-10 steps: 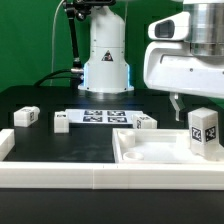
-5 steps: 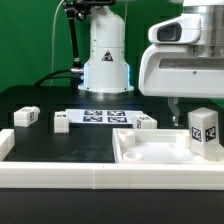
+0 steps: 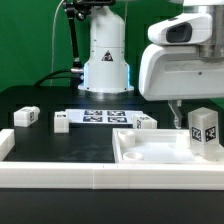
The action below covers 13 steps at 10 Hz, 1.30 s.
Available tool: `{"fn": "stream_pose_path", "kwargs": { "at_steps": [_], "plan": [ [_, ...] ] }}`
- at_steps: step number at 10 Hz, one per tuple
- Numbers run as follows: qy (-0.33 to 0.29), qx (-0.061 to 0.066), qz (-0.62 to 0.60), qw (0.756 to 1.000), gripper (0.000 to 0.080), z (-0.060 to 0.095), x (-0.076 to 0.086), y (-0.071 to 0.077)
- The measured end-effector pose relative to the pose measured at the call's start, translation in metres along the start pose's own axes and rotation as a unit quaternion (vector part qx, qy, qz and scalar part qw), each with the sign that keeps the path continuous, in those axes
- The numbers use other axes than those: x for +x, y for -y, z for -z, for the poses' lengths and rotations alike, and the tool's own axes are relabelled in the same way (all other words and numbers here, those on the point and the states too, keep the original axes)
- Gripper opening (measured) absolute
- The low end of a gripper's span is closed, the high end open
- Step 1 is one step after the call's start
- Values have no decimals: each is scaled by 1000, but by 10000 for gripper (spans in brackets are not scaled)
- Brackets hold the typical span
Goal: Assemble one leg
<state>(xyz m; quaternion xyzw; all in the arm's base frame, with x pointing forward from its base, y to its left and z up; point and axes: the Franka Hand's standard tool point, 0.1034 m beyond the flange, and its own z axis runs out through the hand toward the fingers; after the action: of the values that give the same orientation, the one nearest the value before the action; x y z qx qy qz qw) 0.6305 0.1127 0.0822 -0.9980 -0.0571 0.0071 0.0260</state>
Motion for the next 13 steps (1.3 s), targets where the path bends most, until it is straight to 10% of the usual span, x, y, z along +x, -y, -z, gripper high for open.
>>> {"fn": "stream_pose_path", "kwargs": {
  "at_steps": [3,6,13],
  "plan": [
    [1,0,15,1000,622,-1,0,0],
    [1,0,7,1000,288,-1,0,0],
    [-4,-2,-222,975,290,-3,1,5]
  ]
}}
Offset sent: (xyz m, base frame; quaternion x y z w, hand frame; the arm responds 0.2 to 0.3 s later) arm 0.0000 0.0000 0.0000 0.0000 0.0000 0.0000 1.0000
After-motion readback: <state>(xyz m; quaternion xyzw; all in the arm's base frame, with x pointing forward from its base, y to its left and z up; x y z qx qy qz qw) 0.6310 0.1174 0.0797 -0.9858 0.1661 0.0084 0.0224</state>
